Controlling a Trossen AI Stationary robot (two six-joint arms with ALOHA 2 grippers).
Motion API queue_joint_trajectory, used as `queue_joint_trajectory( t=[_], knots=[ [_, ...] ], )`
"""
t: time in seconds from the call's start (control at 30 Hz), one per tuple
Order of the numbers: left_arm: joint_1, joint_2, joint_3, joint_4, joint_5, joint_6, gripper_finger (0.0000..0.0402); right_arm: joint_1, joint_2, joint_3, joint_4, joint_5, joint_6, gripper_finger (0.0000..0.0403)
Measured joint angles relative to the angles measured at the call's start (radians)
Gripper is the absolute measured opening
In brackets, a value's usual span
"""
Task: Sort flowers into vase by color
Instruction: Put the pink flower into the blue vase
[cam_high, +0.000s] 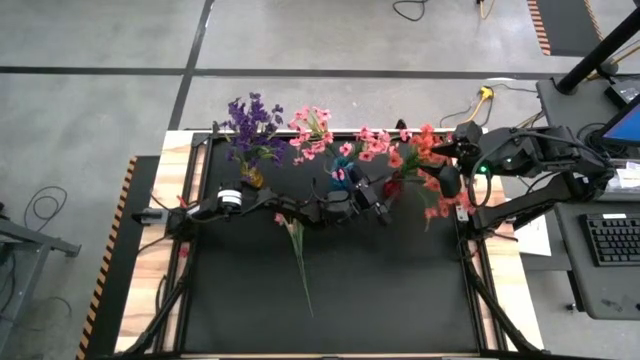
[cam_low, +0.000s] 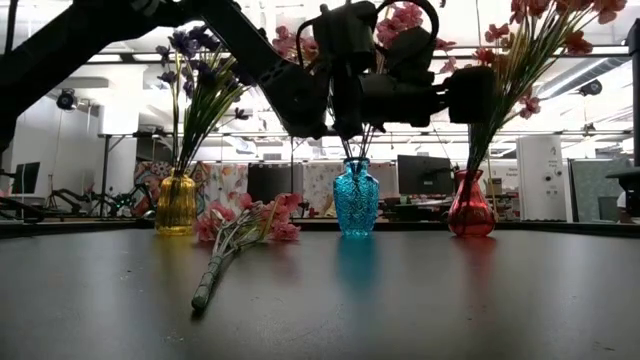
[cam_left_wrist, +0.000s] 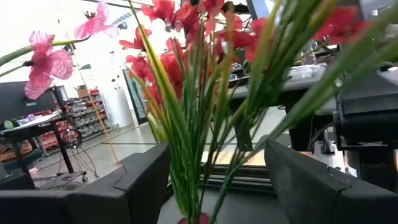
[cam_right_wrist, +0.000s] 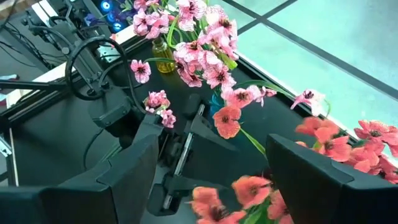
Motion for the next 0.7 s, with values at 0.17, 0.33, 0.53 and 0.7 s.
queue_joint_trajectory(
  t=[0.17,0.33,0.53,0.7],
  knots=[
    [-0.006,0.0,0.0,-0.035,0.002,-0.013,0.0247,0.0,0.0,0.0,0.0,0.0,-0.02,0.0293],
    [-0.032,0.0,0.0,-0.045,0.001,-0.011,0.0247,0.0,0.0,0.001,0.007,-0.051,-0.017,0.0294],
    [-0.048,0.0,0.0,-0.075,0.007,0.018,0.0247,0.0,0.005,0.025,0.012,-0.046,-0.037,0.0286],
    [-0.116,-0.009,-0.001,-0.146,0.006,0.028,0.0247,0.0,0.007,0.044,0.014,-0.059,-0.053,0.0288]
  ],
)
